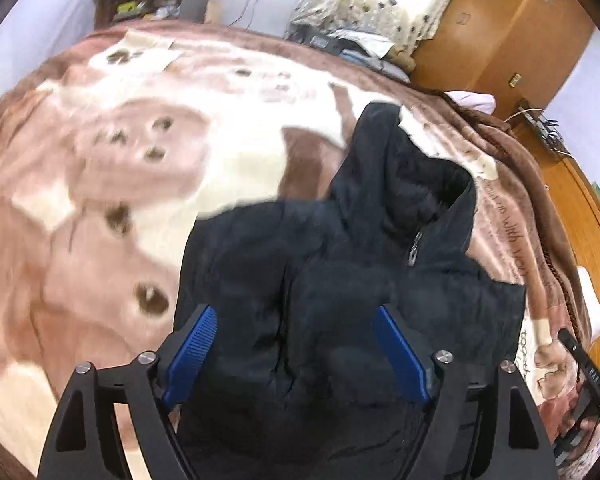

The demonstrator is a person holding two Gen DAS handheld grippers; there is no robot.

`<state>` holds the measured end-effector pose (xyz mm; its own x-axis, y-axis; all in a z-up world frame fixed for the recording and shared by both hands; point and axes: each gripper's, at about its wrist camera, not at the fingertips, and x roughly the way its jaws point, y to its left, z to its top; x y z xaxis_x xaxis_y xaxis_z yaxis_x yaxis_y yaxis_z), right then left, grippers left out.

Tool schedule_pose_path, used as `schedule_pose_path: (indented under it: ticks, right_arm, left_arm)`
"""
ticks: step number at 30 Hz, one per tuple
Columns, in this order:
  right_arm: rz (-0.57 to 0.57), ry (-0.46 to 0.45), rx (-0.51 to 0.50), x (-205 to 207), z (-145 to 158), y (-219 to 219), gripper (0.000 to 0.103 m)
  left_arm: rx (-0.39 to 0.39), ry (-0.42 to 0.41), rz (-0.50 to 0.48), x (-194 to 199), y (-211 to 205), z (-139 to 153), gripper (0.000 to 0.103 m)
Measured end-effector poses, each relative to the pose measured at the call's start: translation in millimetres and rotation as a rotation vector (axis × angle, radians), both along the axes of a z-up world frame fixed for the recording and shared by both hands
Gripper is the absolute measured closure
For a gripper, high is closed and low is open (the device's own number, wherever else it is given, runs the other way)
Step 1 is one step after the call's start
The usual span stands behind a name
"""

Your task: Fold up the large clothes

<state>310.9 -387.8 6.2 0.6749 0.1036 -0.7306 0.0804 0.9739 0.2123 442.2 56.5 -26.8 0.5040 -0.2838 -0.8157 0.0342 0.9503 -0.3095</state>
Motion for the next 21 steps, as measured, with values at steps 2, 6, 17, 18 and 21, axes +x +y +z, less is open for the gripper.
schedule_pose_path:
  ticks: [2, 6, 17, 18, 21]
  right_arm:
    - [0.009, -0.004, 0.014, 18.9, 6.8, -1.1, 0.038]
    - [0.01, 0.003, 0.041, 68.1, 8.8, -1.1, 0.033]
    - [-0.021, 0.063, 0.085, 191.5, -41.5, 9.4, 0.031]
    - [-0.023, 0.067, 0.078, 199.4, -46.6, 10.6, 0.031]
    - [-0.004, 0.085, 0.078, 225.1, -65.8, 18.1, 0.031]
  left_arm:
    - [-0.001, -0.008, -0.017, 16.8, -6.7, 9.1, 0.018]
    - [-0.008, -0.016, -0.022, 60.2, -19.1, 19.5, 0.018]
    - [-0.018, 0.048, -0.098, 163.5, -83.6, -26.7, 0.018]
    - [-0.017, 0.059, -0.095, 172.9, -88.7, -34.4, 0.018]
    - [0.007, 0.052, -0.07, 194.7, -97.1, -50.6, 0.018]
